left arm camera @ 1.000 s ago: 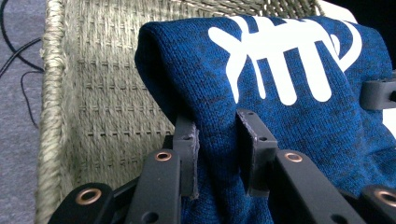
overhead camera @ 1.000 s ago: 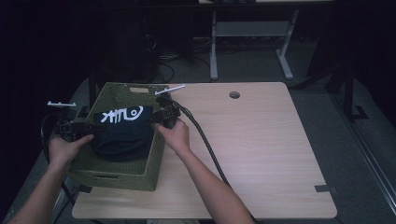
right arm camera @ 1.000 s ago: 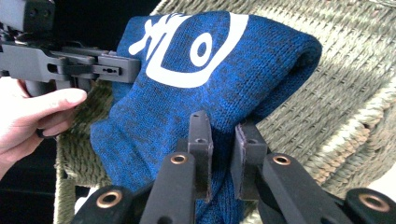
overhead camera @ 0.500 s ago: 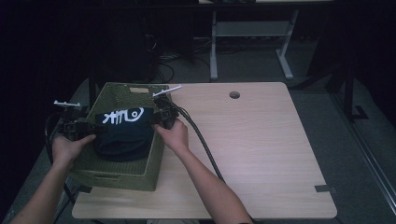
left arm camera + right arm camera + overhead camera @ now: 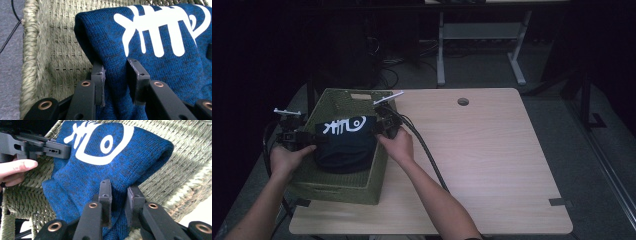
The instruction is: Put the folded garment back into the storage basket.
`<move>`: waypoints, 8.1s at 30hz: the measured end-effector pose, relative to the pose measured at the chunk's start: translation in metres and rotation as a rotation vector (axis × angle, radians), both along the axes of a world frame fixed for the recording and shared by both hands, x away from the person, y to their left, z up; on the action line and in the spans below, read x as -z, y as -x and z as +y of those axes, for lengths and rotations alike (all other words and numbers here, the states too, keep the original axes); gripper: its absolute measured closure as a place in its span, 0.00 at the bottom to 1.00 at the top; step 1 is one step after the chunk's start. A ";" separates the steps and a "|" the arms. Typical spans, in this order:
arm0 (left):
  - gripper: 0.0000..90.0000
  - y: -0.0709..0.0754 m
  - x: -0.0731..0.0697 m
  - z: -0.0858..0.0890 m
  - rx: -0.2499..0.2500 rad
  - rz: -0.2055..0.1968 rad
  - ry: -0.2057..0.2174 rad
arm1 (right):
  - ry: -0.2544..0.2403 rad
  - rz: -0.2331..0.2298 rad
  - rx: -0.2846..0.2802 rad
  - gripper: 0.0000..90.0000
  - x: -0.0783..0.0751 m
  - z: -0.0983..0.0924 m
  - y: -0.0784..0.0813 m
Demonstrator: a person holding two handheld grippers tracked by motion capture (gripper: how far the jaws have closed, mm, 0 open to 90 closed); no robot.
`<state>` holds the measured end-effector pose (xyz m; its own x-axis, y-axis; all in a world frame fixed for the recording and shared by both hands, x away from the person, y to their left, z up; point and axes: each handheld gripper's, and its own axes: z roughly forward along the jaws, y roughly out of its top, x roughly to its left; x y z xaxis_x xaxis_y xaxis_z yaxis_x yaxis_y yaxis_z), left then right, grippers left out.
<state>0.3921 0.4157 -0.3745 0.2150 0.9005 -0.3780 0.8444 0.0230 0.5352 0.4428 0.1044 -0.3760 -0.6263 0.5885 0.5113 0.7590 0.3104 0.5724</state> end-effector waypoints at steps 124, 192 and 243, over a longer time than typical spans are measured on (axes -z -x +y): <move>0.52 0.092 -0.055 -0.118 0.094 -0.313 0.133 | -0.154 -0.086 0.145 0.47 -0.031 -0.179 0.027; 0.40 0.077 -0.019 -0.244 0.284 -0.269 0.202 | -0.132 0.003 0.340 0.40 0.033 -0.322 0.072; 0.31 0.071 0.056 -0.310 0.312 -0.193 0.272 | -0.143 0.034 0.439 0.32 0.080 -0.415 0.134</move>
